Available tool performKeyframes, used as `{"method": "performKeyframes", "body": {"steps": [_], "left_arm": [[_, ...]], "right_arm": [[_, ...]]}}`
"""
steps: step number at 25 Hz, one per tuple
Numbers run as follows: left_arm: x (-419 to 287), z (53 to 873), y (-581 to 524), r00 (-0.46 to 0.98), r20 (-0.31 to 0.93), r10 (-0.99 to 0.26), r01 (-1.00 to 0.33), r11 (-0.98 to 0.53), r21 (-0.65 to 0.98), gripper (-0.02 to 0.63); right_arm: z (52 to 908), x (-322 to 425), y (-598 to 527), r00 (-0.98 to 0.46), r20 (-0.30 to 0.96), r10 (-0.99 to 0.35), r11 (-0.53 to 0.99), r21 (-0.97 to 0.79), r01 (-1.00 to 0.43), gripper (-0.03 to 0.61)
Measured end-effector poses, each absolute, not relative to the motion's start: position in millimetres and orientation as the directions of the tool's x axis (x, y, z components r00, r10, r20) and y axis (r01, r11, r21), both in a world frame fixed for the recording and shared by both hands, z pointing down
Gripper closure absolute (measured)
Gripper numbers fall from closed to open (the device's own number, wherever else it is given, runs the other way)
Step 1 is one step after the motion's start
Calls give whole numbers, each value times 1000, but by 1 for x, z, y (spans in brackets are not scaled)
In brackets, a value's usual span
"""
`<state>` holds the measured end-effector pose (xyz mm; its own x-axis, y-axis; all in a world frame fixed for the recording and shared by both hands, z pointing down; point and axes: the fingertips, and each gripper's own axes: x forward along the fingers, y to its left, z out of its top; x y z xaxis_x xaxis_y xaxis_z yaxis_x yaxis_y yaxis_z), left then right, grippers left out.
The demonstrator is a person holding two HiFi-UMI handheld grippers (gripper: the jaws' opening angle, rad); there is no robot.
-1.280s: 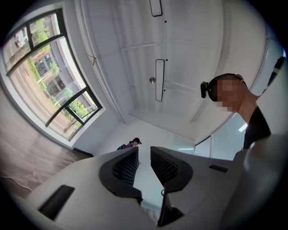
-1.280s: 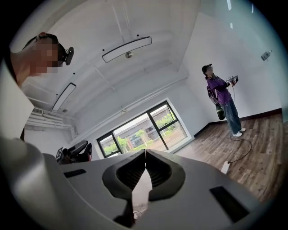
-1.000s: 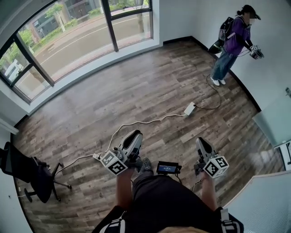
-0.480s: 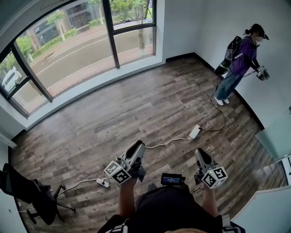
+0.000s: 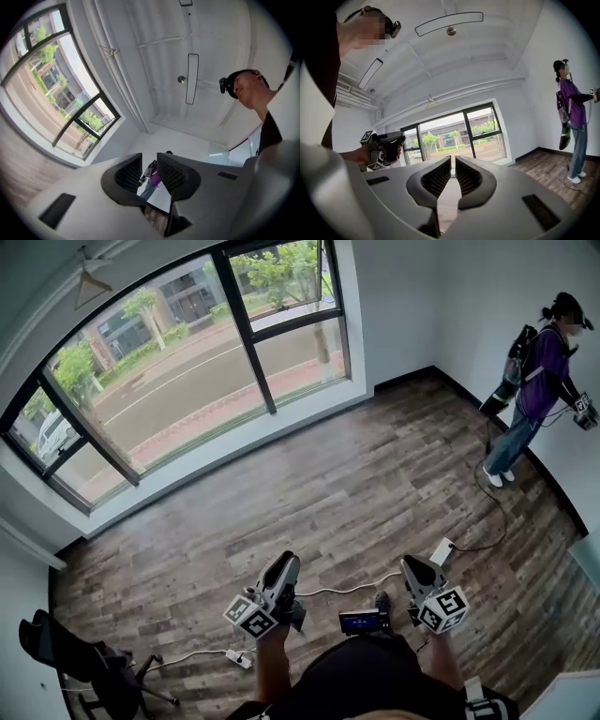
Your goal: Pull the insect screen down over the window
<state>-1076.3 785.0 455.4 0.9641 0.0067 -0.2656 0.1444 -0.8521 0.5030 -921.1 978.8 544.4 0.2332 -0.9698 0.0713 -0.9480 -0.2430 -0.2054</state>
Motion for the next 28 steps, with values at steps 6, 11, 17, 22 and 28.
{"method": "performKeyframes", "body": {"steps": [6, 11, 17, 22, 28], "left_arm": [[-975, 418, 744, 967, -247, -63, 37, -924, 380, 522], [-907, 435, 722, 967, -234, -99, 15, -896, 444, 522], [-809, 442, 685, 981, -183, -67, 24, -891, 453, 522], [-714, 447, 638, 973, -230, -9, 93, -900, 427, 522], [-647, 429, 539, 957, -288, 27, 153, -893, 424, 522]], "right_arm": [[513, -821, 905, 108, 60, -992, -113, -87, -990, 554], [508, -755, 875, 82, 101, -992, -80, 24, -996, 554], [531, -690, 858, 131, 178, -975, -129, 23, -991, 554], [544, -608, 825, 210, 222, -952, -192, 99, -976, 554], [516, -528, 719, 240, 207, -949, -218, 123, -968, 554]]}}
